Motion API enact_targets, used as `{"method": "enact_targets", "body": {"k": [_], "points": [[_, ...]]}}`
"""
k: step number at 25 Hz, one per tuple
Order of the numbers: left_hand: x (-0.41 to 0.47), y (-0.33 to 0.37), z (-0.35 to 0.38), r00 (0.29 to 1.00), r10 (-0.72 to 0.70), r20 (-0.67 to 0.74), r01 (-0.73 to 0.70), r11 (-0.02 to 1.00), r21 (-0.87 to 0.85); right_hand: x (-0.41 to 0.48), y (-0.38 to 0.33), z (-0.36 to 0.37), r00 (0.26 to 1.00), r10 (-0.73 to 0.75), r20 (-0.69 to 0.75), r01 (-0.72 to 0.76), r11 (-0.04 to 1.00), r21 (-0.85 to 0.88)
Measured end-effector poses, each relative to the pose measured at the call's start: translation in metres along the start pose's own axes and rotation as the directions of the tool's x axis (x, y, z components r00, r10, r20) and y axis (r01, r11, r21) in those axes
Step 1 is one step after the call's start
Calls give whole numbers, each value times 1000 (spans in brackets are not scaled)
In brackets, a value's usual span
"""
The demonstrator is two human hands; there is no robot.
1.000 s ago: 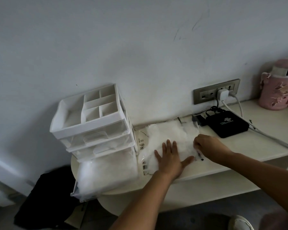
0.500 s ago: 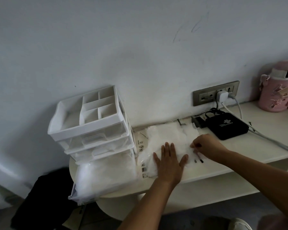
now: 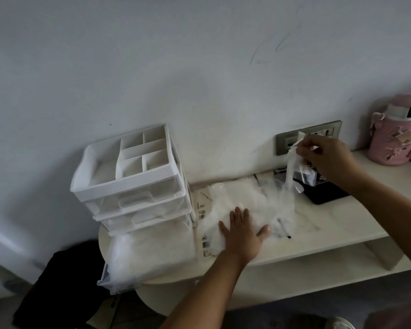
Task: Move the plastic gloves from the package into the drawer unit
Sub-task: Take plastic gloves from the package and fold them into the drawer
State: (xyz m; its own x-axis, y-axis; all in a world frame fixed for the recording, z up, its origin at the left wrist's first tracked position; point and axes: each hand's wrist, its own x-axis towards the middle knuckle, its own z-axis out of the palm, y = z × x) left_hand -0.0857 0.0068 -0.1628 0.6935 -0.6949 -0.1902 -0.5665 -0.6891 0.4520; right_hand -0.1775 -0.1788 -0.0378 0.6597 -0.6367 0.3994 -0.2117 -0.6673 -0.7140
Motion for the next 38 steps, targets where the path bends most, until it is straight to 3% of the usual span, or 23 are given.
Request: {"method": "enact_targets", "body": {"k": [2, 4, 6, 7, 9, 11, 14, 16, 19, 23, 24, 26, 28, 29, 31, 32, 35, 38], "points": [[0, 12, -13, 1000, 19, 9, -15, 959, -284, 0, -2, -2, 999, 25, 40, -31, 986, 163], [-2, 27, -33, 994, 94, -57, -110, 826, -553, -4, -6, 1, 992, -26, 124, 6, 988, 154], [-3, 43, -52, 985, 143, -96, -170, 718, -675, -9, -12, 6, 981, -48, 190, 17, 986, 163], [-4, 50, -60, 985, 149, -93, -167, 635, -754, -11, -16, 8, 974, -36, 222, -23, 967, 256], [0, 54, -73, 995, 98, 28, -11, 374, -927, -14, -23, 7, 938, -19, 347, -168, 849, 502], [4, 47, -78, 974, 95, 207, 183, 214, -960, -15, -26, 5, 874, -56, 483, -318, 686, 654], [3, 28, -69, 904, 255, 343, 293, 215, -932, -14, -29, 2, 810, -155, 565, -418, 524, 743], [0, 19, -63, 852, 417, 317, 267, 176, -947, -14, -31, 3, 779, -197, 596, -482, 420, 769], [-7, 21, -62, 837, 496, 233, 226, 76, -971, -18, -35, 13, 764, -172, 622, -584, 226, 780], [-9, 16, -76, 901, 431, 48, 170, -250, -953, -14, -42, 28, 786, -68, 615, -590, 215, 778], [-11, 10, -83, 920, 391, 39, 148, -254, -956, -13, -46, 32, 782, -49, 621, -599, 214, 771], [-17, 0, -101, 959, 283, 29, 65, -121, -990, -10, -47, 38, 769, -24, 639, -618, 226, 753], [-26, -9, -120, 988, 151, -32, -54, 147, -988, -10, -48, 41, 747, -47, 663, -628, 279, 727], [-31, -14, -129, 990, 103, -97, -125, 313, -941, -11, -47, 46, 721, -90, 687, -615, 375, 694], [-41, -26, -149, 965, 104, -241, -255, 593, -764, -12, -43, 53, 640, -118, 759, -574, 583, 575], [-46, -33, -159, 950, 139, -278, -297, 671, -680, -12, -42, 60, 587, -123, 800, -588, 614, 526], [-61, -62, -184, 937, 236, -258, -342, 776, -530, -20, -58, 85, 451, -171, 876, -576, 694, 432], [-74, -94, -197, 948, 204, -245, -304, 808, -505, -28, -80, 107, 404, -118, 907, -538, 771, 340]]}}
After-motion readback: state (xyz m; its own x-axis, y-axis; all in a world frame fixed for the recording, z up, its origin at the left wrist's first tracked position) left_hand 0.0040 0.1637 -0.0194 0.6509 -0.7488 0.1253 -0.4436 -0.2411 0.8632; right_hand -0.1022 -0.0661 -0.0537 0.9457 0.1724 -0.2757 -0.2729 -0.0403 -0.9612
